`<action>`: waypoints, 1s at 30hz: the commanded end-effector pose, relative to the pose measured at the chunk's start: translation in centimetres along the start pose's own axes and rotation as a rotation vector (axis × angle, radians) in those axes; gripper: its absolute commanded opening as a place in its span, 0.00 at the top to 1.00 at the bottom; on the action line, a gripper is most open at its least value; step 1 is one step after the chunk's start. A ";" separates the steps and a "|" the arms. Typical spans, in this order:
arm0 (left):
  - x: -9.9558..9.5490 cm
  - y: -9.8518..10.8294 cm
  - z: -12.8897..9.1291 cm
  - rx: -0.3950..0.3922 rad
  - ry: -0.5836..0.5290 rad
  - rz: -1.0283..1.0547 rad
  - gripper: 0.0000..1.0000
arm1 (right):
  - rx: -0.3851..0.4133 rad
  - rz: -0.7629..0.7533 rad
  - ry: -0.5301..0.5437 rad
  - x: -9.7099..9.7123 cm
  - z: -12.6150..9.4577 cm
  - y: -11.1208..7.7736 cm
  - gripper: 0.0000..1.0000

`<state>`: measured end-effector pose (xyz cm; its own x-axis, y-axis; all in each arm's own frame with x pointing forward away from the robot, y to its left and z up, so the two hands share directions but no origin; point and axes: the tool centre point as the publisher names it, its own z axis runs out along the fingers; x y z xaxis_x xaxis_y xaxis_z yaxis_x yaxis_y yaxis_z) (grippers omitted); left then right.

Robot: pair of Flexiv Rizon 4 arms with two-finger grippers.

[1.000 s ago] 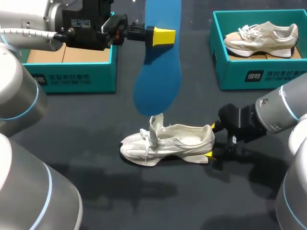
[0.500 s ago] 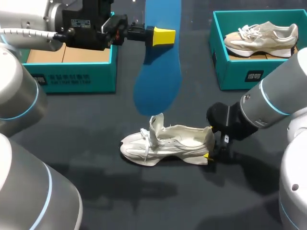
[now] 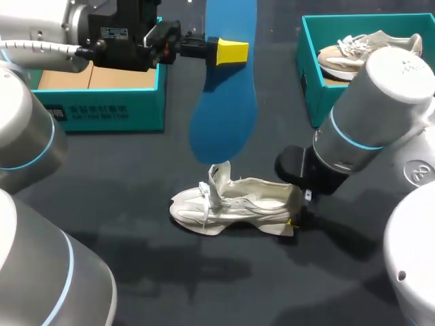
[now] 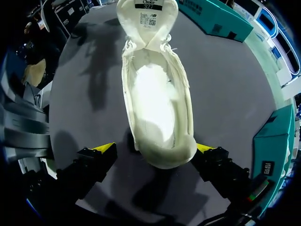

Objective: Take the shoe out of the shoebox, open the shoe tongue, remove and reinsert the insole, then place the shoe into the shoebox

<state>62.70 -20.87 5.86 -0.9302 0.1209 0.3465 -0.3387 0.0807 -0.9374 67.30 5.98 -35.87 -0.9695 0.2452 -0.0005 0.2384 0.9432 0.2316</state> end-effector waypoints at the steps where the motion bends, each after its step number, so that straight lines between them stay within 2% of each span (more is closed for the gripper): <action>1: 0.0 0.1 0.0 -0.001 -0.001 0.000 1.00 | 0.187 0.001 -0.005 0.2 0.0 0.5 0.00; 15: 0.0 0.1 0.0 -0.001 -0.001 0.000 1.00 | 0.194 -0.009 -0.003 0.1 -0.1 0.5 0.00; 20: 0.0 0.1 0.0 -0.001 -0.001 0.000 1.00 | 0.141 -0.037 -0.002 0.1 -0.6 0.7 0.00; 30: 0.0 0.1 0.0 -0.001 -0.001 0.000 1.00 | 0.177 -0.060 0.028 -0.2 -1.9 2.2 0.00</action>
<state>62.70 -20.87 5.86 -0.9302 0.1209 0.3465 -0.3387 0.0807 -0.9374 67.71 7.17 -34.37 -0.9827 0.1843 0.0168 0.1850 0.9799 0.0751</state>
